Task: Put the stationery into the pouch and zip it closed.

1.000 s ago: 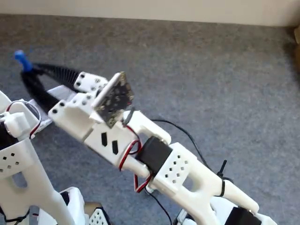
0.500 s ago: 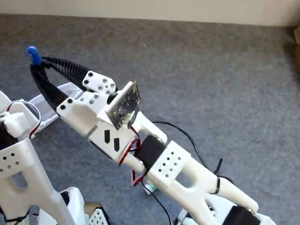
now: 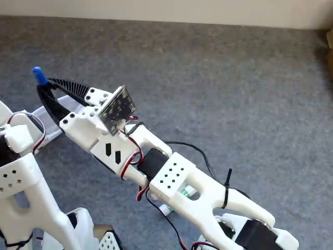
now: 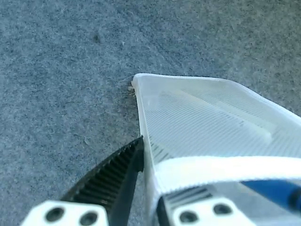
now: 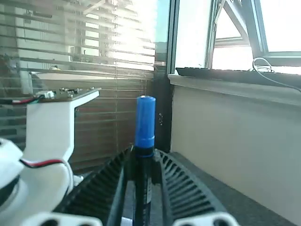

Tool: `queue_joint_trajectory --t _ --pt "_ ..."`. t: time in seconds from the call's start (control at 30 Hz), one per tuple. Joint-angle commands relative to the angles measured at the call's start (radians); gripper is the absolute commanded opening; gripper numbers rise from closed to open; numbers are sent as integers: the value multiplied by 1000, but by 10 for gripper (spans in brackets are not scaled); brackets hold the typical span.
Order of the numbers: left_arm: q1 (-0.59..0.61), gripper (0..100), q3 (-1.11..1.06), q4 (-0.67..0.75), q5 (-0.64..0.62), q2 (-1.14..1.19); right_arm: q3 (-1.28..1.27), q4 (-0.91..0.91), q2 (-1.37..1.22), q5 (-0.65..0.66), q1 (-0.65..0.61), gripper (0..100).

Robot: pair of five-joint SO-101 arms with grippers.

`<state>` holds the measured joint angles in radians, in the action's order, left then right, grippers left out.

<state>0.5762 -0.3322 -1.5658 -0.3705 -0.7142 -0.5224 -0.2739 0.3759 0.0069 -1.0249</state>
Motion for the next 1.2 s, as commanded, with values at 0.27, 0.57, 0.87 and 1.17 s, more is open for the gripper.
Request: queue_joint_trajectory --t 0.27,0.57,0.87,1.17 --pt "-21 6 -4 -2 -5 4 16 -15 7 -161 21 13" --pt "-21 6 -4 -2 -5 7 -5 39 16 -161 13 14" --pt "-21 6 -4 -2 -5 7 -5 41 16 -161 13 190" --pt "-21 6 -4 -2 -5 7 -7 41 16 -161 19 180"
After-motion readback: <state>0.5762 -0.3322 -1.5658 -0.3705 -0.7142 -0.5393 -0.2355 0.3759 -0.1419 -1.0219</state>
